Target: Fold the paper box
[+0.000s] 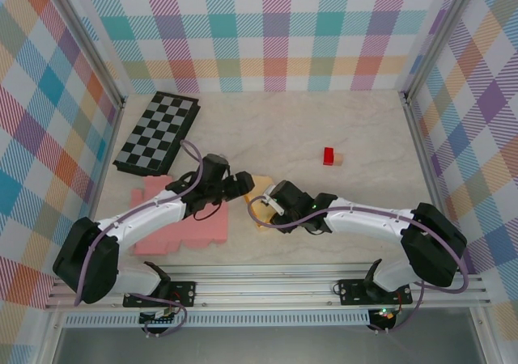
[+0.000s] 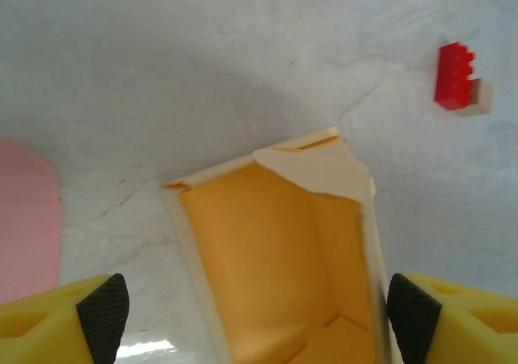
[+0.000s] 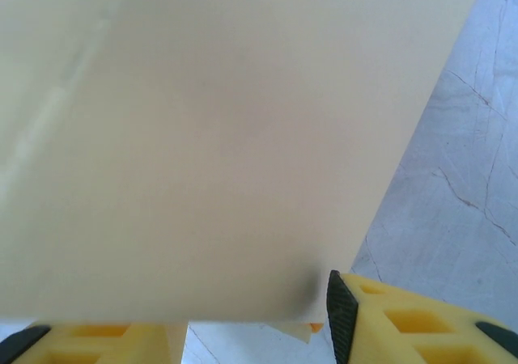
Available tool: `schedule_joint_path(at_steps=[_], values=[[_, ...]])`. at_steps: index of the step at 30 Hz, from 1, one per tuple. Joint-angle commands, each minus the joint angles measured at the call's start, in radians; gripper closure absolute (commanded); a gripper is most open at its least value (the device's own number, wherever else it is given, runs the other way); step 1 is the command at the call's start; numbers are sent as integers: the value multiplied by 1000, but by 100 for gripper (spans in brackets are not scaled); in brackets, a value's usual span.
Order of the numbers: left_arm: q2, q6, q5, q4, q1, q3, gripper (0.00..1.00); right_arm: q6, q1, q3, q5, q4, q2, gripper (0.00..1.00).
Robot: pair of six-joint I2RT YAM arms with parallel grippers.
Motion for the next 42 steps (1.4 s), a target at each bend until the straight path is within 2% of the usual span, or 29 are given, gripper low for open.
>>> schedule_joint_path(at_steps=[1,7,11,16,21,24,29,36,39,42], values=[[8,3,-29,-29,-5,-44,16,46,6,27,16,-11,-22,48],[24,-4,-45,-17,-5,-73,16,128,5,53,-8,-70,-82,43],[39,-6,-46,-10,-5,-77,17,280,5,87,-2,-101,-84,40],[47,-4,-51,-8,-6,-85,18,488,-13,159,73,-155,8,38],[48,1,-62,-10,-7,-95,18,523,-34,208,51,-131,124,38],[48,-1,-70,-2,-7,-107,18,531,-47,208,34,-115,168,38],[63,-8,-64,13,-6,-117,18,521,-52,185,81,-125,241,37],[-19,81,-131,-111,14,-9,16,467,-67,141,133,-121,255,36],[-4,131,-95,-131,44,64,16,343,-85,97,117,-39,224,35],[56,170,-55,-127,69,126,17,159,-138,48,20,61,174,35]])
